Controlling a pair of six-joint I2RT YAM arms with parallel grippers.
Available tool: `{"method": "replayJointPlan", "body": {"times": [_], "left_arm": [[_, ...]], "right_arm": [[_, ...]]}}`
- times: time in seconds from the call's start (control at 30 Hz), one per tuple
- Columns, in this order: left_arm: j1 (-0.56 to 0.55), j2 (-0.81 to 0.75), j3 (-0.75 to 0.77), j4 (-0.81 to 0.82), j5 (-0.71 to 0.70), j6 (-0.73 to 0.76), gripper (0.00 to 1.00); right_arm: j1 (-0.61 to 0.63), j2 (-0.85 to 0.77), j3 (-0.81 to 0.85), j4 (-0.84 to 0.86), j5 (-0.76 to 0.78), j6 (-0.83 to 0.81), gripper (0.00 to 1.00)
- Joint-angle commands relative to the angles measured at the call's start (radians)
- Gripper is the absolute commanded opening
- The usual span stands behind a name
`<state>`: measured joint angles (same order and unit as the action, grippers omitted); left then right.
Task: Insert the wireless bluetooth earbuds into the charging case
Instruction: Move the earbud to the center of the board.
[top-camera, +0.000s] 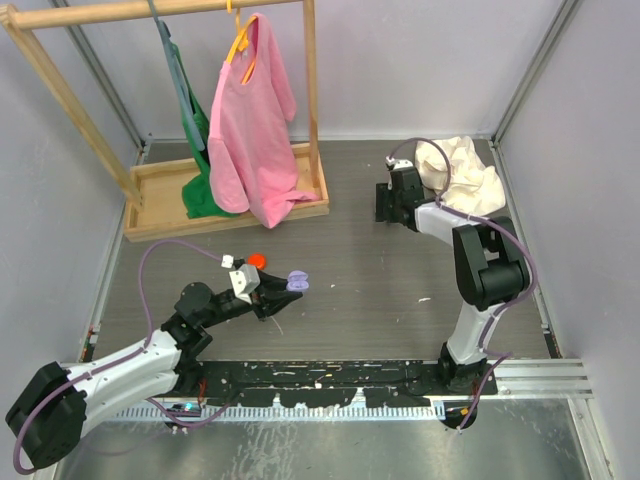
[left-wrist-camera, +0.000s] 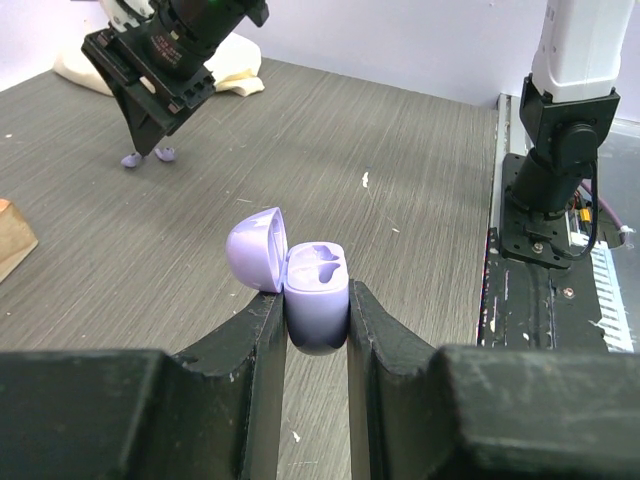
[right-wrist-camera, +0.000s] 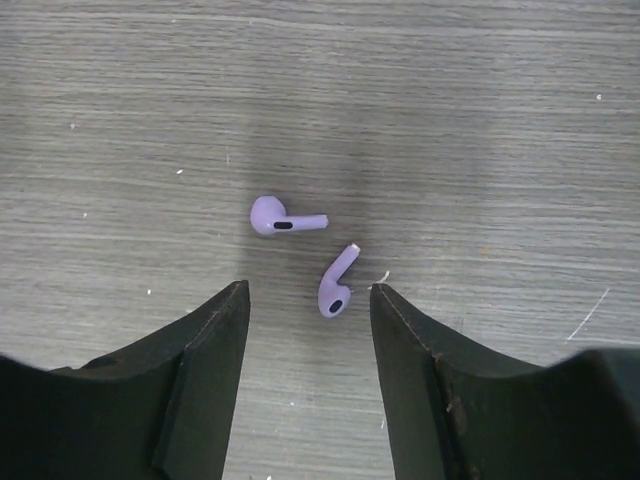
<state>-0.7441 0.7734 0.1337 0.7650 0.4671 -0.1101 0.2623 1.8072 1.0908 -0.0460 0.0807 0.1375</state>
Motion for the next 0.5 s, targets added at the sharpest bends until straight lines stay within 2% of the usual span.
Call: {"method": "replayJointPlan", "body": {"times": [0.0,0.3,0.47], "left_arm": [[-0.003,-0.02,0.017,0.037,-0.002,0.023,0.01],[-0.003,-0.023,0.018,0.035,0.004,0.02,0.01],[-0.003,-0.025,0.02,0.035,0.008,0.017,0.01]], "right_arm": [[-0.003,0.038,0.067,-0.002,0.028,0.015,0.55],[-0.005,0.079,0.074,-0.036,0.06,0.028,0.44],[-0.005,0.07,0.054,-0.052,0.056,0.031,0.33]]}}
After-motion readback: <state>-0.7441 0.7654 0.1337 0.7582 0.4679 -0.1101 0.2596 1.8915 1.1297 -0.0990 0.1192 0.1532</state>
